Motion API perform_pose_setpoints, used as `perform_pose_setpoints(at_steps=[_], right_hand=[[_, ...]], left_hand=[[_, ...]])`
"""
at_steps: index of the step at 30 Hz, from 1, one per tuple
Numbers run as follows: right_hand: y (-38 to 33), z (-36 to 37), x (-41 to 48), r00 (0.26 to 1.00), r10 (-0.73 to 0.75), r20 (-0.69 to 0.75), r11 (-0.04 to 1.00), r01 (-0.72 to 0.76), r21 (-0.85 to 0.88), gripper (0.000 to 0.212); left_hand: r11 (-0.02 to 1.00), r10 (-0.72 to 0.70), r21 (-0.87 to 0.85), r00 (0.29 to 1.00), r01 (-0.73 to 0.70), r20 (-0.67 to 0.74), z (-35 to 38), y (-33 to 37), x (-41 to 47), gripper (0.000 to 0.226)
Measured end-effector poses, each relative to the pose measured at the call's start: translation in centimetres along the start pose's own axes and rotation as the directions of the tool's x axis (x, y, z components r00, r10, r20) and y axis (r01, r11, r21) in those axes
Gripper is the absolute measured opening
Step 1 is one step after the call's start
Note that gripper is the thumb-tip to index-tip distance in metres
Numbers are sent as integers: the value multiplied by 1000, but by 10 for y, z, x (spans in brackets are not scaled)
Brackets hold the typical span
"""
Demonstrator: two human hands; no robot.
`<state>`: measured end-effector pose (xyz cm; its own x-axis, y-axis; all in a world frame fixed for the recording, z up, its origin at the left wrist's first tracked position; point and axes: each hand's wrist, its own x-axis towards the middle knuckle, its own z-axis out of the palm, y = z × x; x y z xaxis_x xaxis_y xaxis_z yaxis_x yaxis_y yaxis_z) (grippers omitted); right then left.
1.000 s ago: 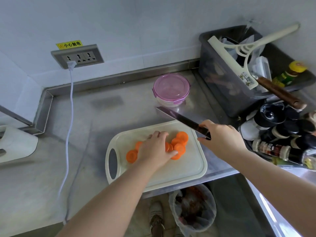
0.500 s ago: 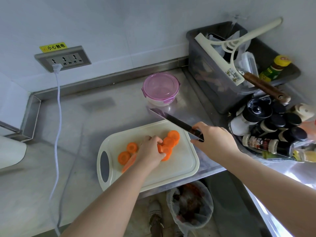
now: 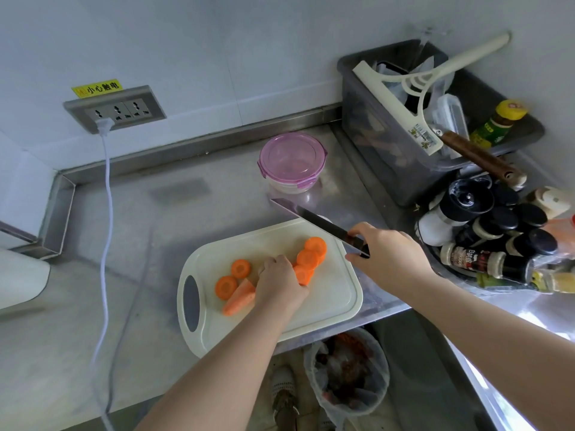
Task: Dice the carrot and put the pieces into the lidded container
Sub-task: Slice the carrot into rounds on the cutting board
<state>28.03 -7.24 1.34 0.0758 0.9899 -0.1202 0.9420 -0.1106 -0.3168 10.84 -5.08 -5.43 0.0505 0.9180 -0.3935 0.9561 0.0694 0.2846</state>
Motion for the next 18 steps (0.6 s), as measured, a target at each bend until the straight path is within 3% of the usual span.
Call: perform_pose_setpoints(at_steps=[7, 11, 18], right_hand=[[-1, 5, 2, 1000, -2, 11, 1000, 2, 6, 36], [-3, 9, 4, 1000, 0, 17, 1000, 0, -3, 37], [-10, 8, 8, 1000, -6, 29, 1000, 6, 4, 37]], left_hand=[[995, 95, -5, 995, -95, 16, -3, -1, -5, 42], [987, 67, -150, 997, -62, 26, -7, -4, -5, 37], [970, 63, -242, 993, -36, 104, -18, -7, -2, 17]])
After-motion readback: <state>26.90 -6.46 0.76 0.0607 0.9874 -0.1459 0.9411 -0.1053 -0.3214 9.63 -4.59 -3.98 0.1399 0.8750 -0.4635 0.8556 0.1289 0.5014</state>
